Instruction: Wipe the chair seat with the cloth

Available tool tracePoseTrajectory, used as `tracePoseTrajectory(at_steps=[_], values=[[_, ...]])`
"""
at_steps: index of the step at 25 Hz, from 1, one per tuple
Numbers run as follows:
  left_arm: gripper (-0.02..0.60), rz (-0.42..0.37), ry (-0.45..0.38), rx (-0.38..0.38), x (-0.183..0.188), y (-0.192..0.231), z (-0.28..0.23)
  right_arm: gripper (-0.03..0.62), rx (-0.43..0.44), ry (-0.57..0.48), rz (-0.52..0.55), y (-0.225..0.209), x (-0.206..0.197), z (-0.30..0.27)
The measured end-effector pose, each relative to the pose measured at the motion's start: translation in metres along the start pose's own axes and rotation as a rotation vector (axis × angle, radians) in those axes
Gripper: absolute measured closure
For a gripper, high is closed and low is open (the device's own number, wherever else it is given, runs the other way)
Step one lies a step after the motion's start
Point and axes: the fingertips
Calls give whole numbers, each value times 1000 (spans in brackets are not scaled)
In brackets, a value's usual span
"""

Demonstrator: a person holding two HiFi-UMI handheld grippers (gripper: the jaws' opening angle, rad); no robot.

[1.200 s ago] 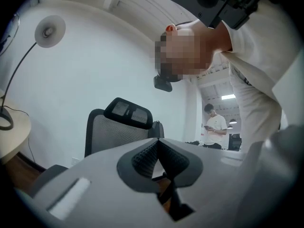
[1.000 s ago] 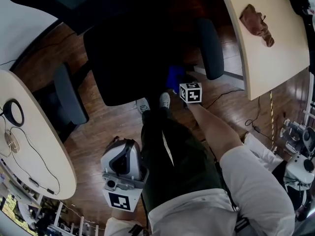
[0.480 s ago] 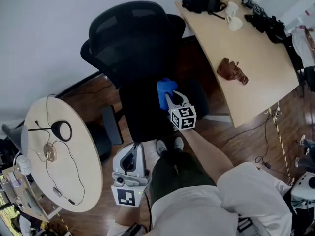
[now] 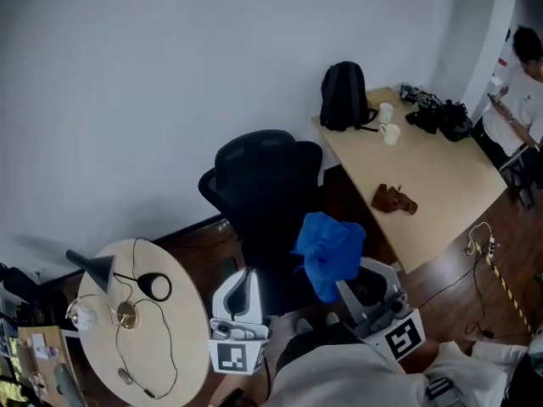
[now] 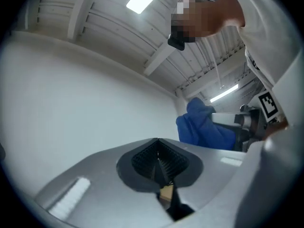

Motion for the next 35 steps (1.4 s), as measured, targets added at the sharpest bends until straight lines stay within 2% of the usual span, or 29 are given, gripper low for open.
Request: tracePoseTrajectory(at_steps=[2, 4, 7, 13, 17, 20, 23, 26, 33, 35], values=[[526, 47, -41, 14, 16, -9, 13, 525, -3, 35, -38, 11, -4, 20], [522, 43, -62, 41, 27, -13, 22, 525, -50, 40, -153, 9, -9, 28], [521, 30, -45, 43, 41, -24, 38, 525, -90, -22, -240, 13, 13, 35], [521, -18, -88, 70, 76, -115, 134, 523, -3, -82, -187, 85, 59, 142], [520, -20, -107, 75, 112, -189, 188, 523, 4, -93, -185, 113, 99, 223], [522, -13, -73, 60, 129, -240, 233, 522, -3, -100, -196, 142, 126, 278], [522, -49, -83, 49, 153, -279, 277, 522, 5, -123, -191, 172, 153, 324], [522, -69, -97, 47, 177, -304, 305, 522, 39, -46, -179, 198, 160, 359], [522, -63, -143, 17, 220, -322, 336, 523, 53, -124, -169, 235, 211, 370], [522, -61, -142, 7, 226, -313, 347, 523, 53, -65, -181, 252, 202, 366]])
Point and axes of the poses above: the fingertips, and each gripper's own axes: z backward along the fingers, y to its left, x out of its top, and after that the axes turned 1 degree about y, right-handed
